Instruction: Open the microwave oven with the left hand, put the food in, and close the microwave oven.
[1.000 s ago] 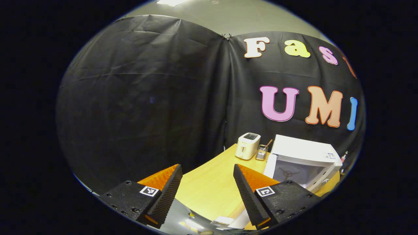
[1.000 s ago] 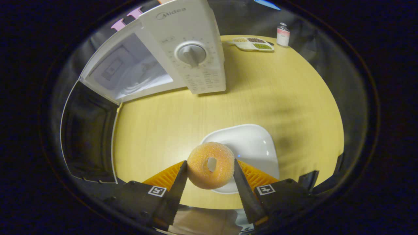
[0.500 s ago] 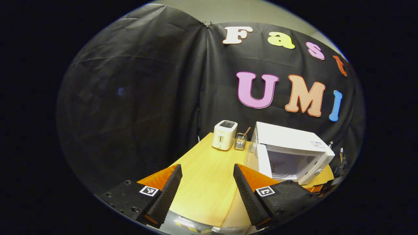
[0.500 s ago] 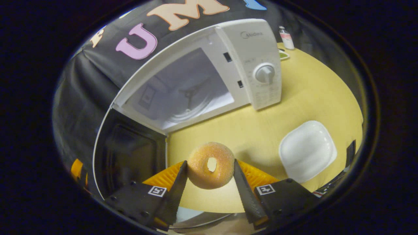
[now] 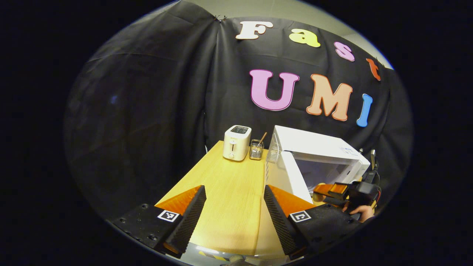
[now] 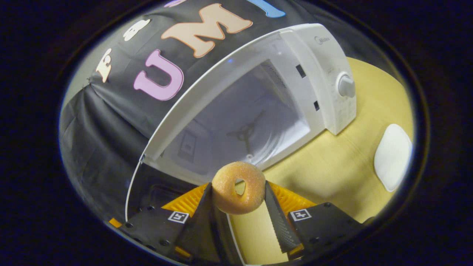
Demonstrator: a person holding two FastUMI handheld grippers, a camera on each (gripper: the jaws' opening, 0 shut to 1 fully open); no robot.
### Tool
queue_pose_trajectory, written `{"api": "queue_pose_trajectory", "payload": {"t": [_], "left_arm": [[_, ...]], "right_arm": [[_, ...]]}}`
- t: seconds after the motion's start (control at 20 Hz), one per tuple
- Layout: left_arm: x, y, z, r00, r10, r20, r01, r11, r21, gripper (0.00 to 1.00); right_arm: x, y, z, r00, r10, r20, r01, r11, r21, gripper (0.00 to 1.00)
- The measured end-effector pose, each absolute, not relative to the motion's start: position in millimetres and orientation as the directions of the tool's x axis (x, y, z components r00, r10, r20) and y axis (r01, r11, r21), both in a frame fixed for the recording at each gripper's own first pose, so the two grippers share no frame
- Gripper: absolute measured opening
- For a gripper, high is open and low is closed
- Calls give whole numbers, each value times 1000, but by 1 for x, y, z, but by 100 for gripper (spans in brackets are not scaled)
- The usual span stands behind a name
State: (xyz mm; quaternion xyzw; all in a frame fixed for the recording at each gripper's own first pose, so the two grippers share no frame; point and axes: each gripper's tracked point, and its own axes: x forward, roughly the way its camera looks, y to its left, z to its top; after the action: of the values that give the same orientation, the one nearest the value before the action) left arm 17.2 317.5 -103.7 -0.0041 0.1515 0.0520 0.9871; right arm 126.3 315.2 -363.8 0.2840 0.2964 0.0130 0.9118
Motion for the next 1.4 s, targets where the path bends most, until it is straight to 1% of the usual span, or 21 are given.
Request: {"api": "queue_pose_trajectory", "payload": {"t": [0.05, 0.15, 0.2, 0.4, 0.5, 0.7, 0.85, 0.9, 0.95, 1.0, 1.05, 1.3, 1.35, 1.4], "left_arm": [[15, 321, -106, 947, 95, -306, -97, 995, 8, 93], [16, 322, -110, 943, 79, -324, -83, 997, 0, 93], [17, 322, -113, 940, 69, -334, -73, 997, -1, 93], [19, 318, -127, 923, 28, -383, -32, 999, -3, 93], [21, 317, -132, 918, 12, -396, -21, 1000, -18, 93], [20, 314, -143, 903, -15, -430, -8, 999, -51, 93], [20, 317, -144, 898, -6, -440, -12, 999, -38, 93], [21, 317, -142, 900, -7, -436, -10, 999, -37, 93], [21, 317, -143, 898, -5, -440, -12, 999, -35, 93], [21, 316, -143, 897, -5, -443, -12, 999, -37, 93], [21, 315, -143, 897, -5, -442, -14, 999, -40, 93], [21, 313, -143, 899, -4, -438, -23, 998, -56, 93], [20, 314, -144, 899, -2, -439, -27, 998, -60, 93], [20, 315, -145, 899, 1, -438, -31, 998, -63, 93]], "right_arm": [[138, 318, -363, 841, 178, -512, 155, 826, 541, 83], [160, 320, -363, 868, 143, -475, 181, 800, 572, 84], [170, 322, -362, 878, 133, -459, 187, 787, 587, 77], [202, 306, -374, 889, 31, -456, 261, 786, 561, 77], [214, 298, -378, 896, -9, -444, 276, 795, 540, 77], [230, 298, -389, 901, -30, -432, 271, 818, 507, 77], [237, 302, -387, 912, -35, -408, 260, 820, 511, 77], [240, 302, -388, 913, -41, -406, 263, 820, 509, 75], [242, 300, -387, 914, -52, -403, 270, 819, 507, 77], [242, 298, -384, 917, -60, -394, 271, 817, 509, 87], [244, 297, -379, 923, -54, -380, 261, 814, 519, 91], [236, 285, -363, 932, -58, -357, 239, 840, 487, 91], [232, 284, -361, 932, -54, -357, 232, 847, 478, 99], [227, 284, -359, 933, -50, -356, 224, 856, 467, 99]]}}
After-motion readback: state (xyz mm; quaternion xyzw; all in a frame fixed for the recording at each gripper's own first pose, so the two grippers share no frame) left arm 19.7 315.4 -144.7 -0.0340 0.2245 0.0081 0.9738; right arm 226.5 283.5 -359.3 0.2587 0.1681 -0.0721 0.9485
